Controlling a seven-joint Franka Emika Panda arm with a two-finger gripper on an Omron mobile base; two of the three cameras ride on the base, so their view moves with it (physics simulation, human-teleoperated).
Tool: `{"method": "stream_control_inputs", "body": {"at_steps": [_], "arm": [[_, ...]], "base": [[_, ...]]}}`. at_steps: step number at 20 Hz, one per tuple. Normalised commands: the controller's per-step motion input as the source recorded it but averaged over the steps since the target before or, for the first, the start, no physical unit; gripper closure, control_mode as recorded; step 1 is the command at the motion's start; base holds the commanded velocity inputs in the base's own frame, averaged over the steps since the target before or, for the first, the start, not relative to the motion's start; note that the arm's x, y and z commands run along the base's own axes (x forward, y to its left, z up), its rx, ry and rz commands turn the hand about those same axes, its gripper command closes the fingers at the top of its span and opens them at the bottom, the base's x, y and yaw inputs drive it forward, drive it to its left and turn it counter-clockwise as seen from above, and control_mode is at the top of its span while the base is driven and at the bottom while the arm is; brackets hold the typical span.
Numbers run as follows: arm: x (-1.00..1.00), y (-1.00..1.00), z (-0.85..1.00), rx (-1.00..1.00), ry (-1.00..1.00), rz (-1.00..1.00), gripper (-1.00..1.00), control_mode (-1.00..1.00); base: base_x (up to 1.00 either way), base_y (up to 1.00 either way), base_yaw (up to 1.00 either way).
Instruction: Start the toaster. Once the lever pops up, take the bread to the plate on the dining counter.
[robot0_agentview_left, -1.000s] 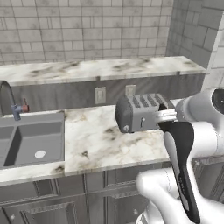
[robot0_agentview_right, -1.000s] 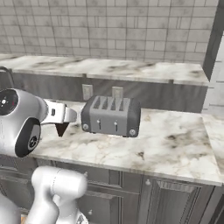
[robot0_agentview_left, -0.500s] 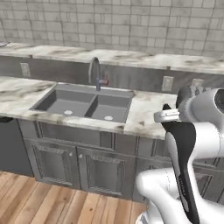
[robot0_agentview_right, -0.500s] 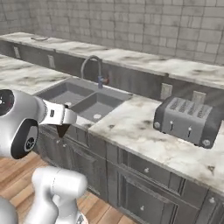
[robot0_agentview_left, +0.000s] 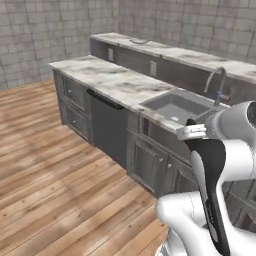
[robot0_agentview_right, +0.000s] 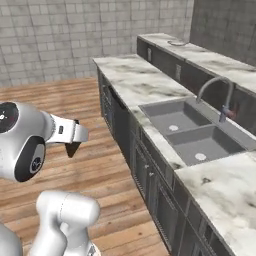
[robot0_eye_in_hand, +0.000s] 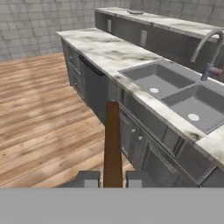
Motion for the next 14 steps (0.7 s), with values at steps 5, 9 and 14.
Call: {"method": "stream_control_inputs", "body": {"at_steps": [5, 9, 14], "arm": [[0.00, 0.00, 0.00, 0.00, 0.00, 0.00, 1.00, 1.00], [0.00, 0.00, 0.00, 0.00, 0.00, 0.00, 1.00, 1.00], [0.00, 0.00, 0.00, 0.00, 0.00, 0.00, 1.00, 1.00]], "base": [[0.97, 0.54, 0.47], [1.00, 0.78, 0.22], [1.00, 0.92, 0.09]]}}
